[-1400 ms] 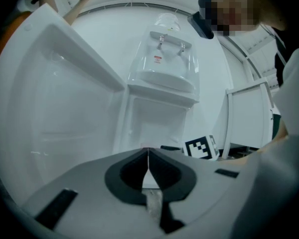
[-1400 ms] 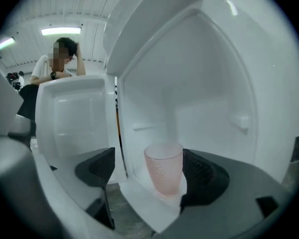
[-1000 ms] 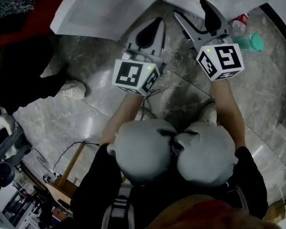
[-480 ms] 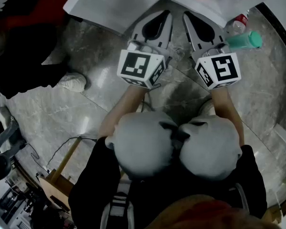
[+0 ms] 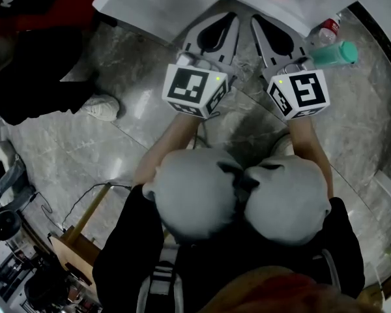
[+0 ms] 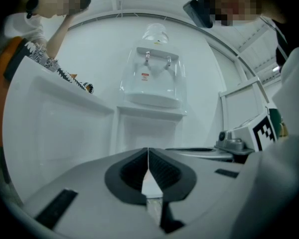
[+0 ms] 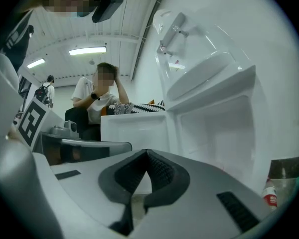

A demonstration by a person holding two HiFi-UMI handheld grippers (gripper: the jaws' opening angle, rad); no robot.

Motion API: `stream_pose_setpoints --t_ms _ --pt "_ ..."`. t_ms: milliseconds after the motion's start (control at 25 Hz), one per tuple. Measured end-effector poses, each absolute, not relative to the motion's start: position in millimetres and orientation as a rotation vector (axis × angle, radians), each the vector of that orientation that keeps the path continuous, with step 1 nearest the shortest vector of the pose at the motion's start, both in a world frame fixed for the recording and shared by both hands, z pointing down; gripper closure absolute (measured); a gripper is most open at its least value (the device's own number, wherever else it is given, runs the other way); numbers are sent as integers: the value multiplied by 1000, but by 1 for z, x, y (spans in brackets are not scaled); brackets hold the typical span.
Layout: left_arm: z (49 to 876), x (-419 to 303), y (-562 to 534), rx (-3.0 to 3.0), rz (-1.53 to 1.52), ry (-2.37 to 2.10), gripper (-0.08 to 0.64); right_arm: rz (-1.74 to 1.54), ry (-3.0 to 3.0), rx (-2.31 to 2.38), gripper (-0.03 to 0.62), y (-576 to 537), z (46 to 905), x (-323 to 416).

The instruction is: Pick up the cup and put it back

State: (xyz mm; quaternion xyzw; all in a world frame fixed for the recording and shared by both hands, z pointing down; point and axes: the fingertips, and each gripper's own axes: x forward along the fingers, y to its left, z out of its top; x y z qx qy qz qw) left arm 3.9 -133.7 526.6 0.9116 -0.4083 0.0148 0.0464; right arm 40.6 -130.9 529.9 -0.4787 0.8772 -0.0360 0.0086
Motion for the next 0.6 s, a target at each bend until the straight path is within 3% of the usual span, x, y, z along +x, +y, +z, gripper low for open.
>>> stream_pose_setpoints --t_ms 600 --pt "529 8 -131 2776 46 -1238 546 -112 2742 -1491 581 -130 531 44"
